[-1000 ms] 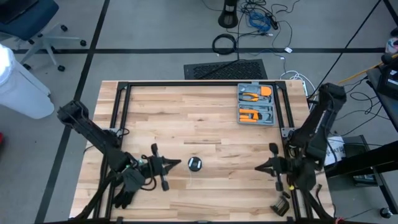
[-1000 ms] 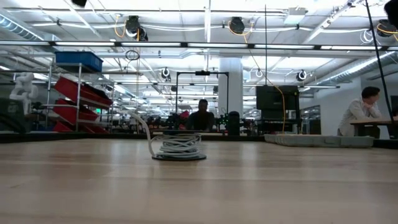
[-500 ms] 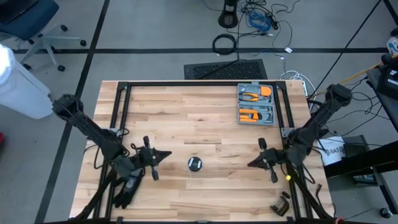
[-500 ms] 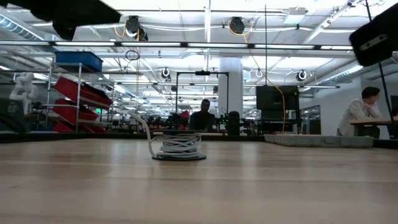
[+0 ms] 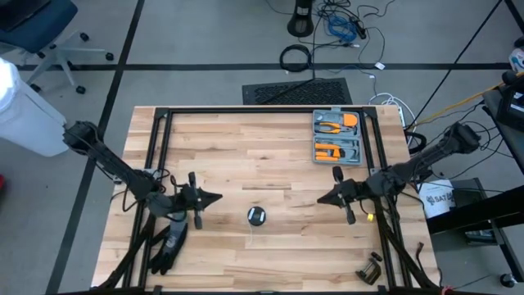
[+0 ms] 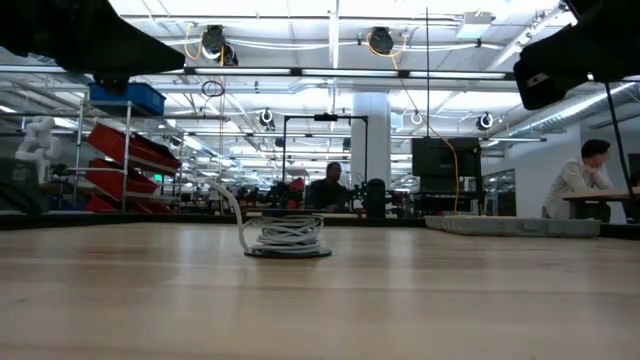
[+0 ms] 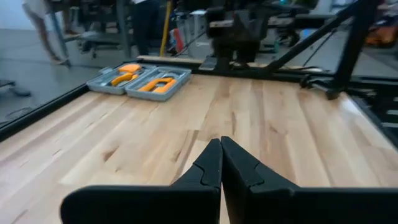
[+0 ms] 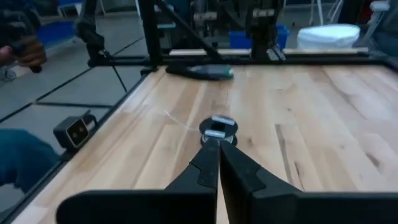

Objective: Coil cords
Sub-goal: Return to Home Position

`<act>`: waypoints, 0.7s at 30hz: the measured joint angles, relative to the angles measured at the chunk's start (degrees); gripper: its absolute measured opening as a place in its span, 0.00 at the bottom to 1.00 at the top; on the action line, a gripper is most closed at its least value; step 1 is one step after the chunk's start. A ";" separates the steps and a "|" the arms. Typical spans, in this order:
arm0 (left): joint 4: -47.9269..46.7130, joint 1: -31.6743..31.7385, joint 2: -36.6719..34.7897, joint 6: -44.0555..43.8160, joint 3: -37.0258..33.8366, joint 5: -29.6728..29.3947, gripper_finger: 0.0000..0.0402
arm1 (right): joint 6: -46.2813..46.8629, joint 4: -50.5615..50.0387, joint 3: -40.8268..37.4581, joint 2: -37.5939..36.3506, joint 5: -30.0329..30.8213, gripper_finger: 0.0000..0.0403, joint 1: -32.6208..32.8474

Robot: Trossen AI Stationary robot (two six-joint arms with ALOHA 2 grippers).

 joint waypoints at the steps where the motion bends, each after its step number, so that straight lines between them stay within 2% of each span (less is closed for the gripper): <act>1: 1.65 0.35 -0.38 0.91 -0.88 1.07 0.01 | 0.02 -0.62 0.02 -0.14 -0.77 0.00 -0.82; 5: 6.91 1.36 -1.92 4.06 -4.32 4.65 0.01 | 0.04 -2.75 0.02 -0.18 -3.05 0.00 -3.30; 9: 8.78 3.47 -3.95 4.43 -7.99 5.29 0.01 | 0.04 -4.21 0.00 -0.16 -4.20 0.00 -5.80; 12: 10.96 5.90 -5.96 4.39 -11.28 8.51 0.01 | 0.02 -4.70 -0.14 -0.16 -4.61 0.00 -7.26; 17: 12.75 10.25 -10.09 4.59 -15.70 14.21 0.01 | 0.53 -1.80 -3.39 -0.31 -5.87 0.00 -9.71; 21: 9.81 13.83 -13.52 7.02 -15.96 20.44 0.01 | 0.96 3.14 -6.80 -0.65 -5.88 0.00 -11.43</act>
